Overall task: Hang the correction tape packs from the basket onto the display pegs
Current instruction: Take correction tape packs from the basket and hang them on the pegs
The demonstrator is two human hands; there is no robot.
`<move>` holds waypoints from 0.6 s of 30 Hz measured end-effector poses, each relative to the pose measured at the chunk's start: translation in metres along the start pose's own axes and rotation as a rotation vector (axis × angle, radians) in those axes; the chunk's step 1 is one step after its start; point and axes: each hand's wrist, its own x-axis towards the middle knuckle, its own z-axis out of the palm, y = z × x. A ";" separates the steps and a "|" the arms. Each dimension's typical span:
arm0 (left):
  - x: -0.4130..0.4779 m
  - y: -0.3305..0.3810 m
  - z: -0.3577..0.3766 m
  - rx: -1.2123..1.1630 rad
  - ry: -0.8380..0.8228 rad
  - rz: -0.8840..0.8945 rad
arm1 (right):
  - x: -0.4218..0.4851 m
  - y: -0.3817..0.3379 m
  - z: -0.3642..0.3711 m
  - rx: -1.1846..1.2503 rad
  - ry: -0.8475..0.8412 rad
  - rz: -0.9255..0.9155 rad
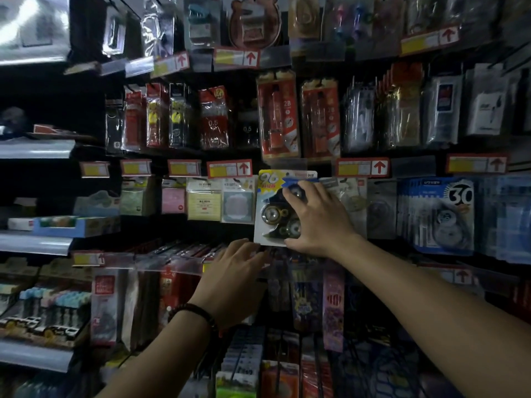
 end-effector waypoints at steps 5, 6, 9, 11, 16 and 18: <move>-0.003 0.008 -0.002 -0.003 -0.017 0.008 | 0.003 0.002 -0.002 -0.052 -0.048 0.000; -0.004 0.009 -0.002 -0.008 -0.017 0.009 | 0.004 0.002 0.000 -0.057 -0.059 0.001; -0.005 0.010 0.001 -0.005 -0.010 0.019 | 0.008 -0.001 0.005 -0.090 -0.074 0.000; -0.007 0.012 0.003 -0.007 -0.011 0.026 | 0.009 -0.003 0.010 -0.125 -0.076 0.003; -0.017 0.021 0.007 -0.016 -0.047 0.023 | 0.009 -0.005 0.019 -0.175 -0.094 0.018; -0.023 0.026 0.006 -0.014 -0.056 0.031 | 0.007 -0.007 0.017 -0.157 -0.099 0.034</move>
